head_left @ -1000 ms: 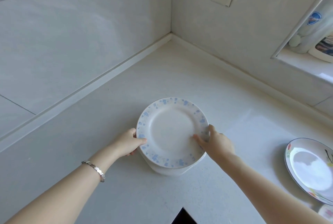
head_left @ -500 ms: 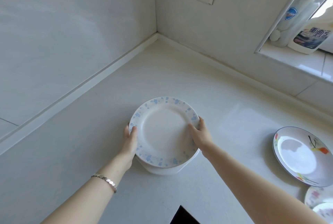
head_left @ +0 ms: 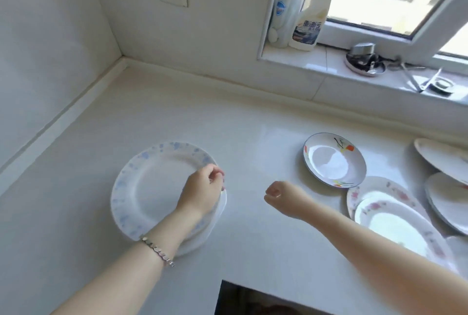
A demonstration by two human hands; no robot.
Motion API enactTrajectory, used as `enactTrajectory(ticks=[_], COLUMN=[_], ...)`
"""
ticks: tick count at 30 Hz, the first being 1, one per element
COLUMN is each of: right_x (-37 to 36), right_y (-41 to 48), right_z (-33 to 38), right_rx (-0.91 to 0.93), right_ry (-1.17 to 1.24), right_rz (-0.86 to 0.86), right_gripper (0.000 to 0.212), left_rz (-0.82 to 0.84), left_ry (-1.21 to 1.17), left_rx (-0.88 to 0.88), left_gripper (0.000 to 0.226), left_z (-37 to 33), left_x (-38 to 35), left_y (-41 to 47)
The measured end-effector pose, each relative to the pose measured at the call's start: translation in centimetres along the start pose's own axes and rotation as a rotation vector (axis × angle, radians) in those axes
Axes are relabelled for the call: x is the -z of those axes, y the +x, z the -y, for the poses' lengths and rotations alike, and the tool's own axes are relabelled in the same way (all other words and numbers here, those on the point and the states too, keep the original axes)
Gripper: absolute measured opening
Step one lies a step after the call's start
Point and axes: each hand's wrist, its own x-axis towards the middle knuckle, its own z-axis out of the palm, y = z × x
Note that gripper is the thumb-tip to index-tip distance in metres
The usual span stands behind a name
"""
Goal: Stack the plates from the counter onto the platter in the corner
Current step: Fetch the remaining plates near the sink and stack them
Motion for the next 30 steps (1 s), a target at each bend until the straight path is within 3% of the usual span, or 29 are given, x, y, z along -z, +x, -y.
enactTrajectory(ticks=[5, 10, 12, 15, 17, 22, 30], right_x=[3.4, 6.4, 7.3, 8.7, 9.3, 8.8, 9.1], right_y=[-4.6, -7.7, -8.1, -8.2, -7.8, -6.1, -4.3], right_z=[-11.1, -23.8, -28.2, -32.8, -35.1, -39.4, -42.3], right_rx=[-0.219, -0.441, -0.537, -0.604, -0.616, -0.599, -0.570], right_ry=[0.059, 0.130, 0.196, 0.294, 0.345, 0.532, 0.768], right_rz=[-0.125, -0.286, -0.341, -0.391, -0.363, -0.316, -0.229], right_gripper=[0.027, 0.033, 0.037, 0.028, 0.035, 0.026, 0.032], left_rz=[0.303, 0.433, 0.445, 0.445, 0.443, 0.435, 0.311], left_ry=[-0.035, -0.046, -0.027, -0.034, -0.047, -0.013, 0.034], left_rx=[0.017, 0.080, 0.108, 0.146, 0.179, 0.275, 0.386], left_gripper=[0.028, 0.025, 0.024, 0.024, 0.024, 0.022, 0.018], left_z=[-4.1, -7.2, -8.2, -10.0, -11.3, -12.8, -12.3], left_x=[-7.5, -14.3, -16.8, -20.9, -23.7, -29.4, -32.9], left_y=[0.5, -0.2, -0.3, -0.3, -0.5, -1.1, -1.2])
